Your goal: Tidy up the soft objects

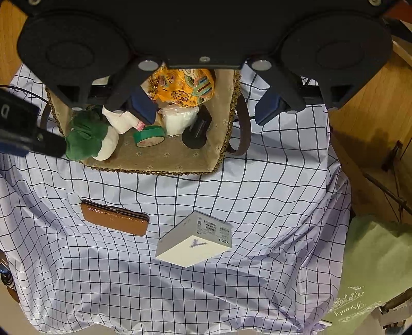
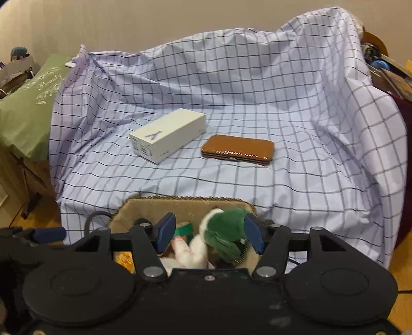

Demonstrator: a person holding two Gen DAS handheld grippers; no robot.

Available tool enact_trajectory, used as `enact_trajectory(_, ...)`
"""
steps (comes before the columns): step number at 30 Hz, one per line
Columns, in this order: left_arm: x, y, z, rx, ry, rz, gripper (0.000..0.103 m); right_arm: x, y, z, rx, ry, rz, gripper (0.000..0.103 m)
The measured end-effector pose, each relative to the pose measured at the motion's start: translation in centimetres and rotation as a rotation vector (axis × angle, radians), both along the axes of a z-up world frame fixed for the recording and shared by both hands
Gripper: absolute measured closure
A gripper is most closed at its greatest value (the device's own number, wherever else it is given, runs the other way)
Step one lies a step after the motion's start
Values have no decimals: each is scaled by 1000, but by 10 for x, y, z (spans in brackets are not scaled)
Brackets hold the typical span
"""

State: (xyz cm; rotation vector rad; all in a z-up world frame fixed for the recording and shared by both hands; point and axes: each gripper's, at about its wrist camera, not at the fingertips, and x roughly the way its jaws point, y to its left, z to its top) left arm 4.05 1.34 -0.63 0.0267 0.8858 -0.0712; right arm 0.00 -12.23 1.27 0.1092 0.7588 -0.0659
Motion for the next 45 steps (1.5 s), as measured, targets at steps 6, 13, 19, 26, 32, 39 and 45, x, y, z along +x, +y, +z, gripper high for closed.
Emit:
enact_trajectory(6, -6, -3, 3, 11, -9, -14, 16, -13, -9, -1, -13, 26, -54, 40)
enact_trajectory(13, -12, -4, 6, 10, -18, -23, 14, -21, -11, -5, -30, 54, -83, 40)
enact_trajectory(19, -17, -5, 8, 11, -24, -28, 12, -25, -8, -4, -47, 56, -97, 39)
enact_trajectory(26, -21, -5, 8, 11, -25, -28, 11, -28, -10, -5, -40, 68, -104, 38)
enact_trajectory(32, -21, -5, 7, 6, -22, -26, 11, -27, -11, -8, -33, 83, -105, 38)
enact_trajectory(39, -22, -5, 7, 5, -19, -23, 11, -26, -10, -9, -30, 88, -101, 37)
enact_trajectory(45, -22, -4, 6, 3, -14, -21, 11, -26, -9, -10, -27, 92, -98, 36)
